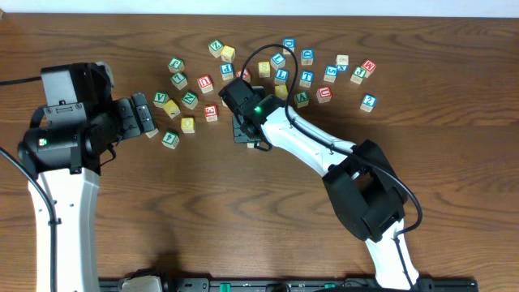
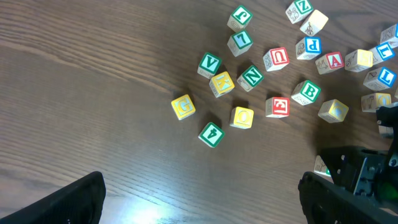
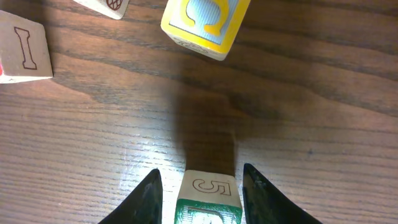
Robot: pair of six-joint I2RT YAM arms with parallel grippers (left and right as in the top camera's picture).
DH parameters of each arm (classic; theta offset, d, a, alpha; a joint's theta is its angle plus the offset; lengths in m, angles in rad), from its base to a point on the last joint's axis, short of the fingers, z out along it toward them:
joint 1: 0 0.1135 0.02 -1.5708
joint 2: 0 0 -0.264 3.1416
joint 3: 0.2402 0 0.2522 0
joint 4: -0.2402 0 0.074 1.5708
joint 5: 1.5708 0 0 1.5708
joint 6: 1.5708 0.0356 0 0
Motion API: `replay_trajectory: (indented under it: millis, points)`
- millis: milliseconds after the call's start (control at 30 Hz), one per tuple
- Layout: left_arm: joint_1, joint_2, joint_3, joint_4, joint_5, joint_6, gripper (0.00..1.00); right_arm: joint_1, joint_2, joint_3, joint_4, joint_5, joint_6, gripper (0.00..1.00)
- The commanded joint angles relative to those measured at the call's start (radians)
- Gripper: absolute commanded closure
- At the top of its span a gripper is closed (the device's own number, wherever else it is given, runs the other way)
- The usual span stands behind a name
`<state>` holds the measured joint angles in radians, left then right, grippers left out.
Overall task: Spell out ROBOT
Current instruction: 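Carry the R block toward the table front and lower it, then open the right gripper, release the R block, lift away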
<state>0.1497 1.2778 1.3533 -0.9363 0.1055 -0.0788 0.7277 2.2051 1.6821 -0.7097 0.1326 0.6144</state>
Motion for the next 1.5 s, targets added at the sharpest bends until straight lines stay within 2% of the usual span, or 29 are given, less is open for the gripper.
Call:
replay_trajectory:
  millis: [0,300,667,1000,1467]
  points:
    - [0.005,0.003,0.025,-0.002,-0.006,-0.009,0.02,-0.002,0.015,-0.003,0.017,0.026,0.006,0.64]
    - [0.005,0.003,0.025,-0.002,-0.006,-0.009,0.02,-0.026,0.014,0.088,0.014,-0.012,-0.136,0.60]
    - [0.005,0.003,0.025,-0.002,-0.006,-0.009,0.02,-0.027,0.015,0.404,-0.092,-0.087,-0.271,0.51]
    - [0.005,0.003,0.025,-0.002,-0.006,-0.009,0.02,-0.027,0.058,0.460,0.002,-0.087,-0.240,0.50]
    - [0.005,0.003,0.025,-0.002,-0.006,-0.009,0.02,-0.026,0.200,0.460,0.050,-0.079,-0.154,0.56]
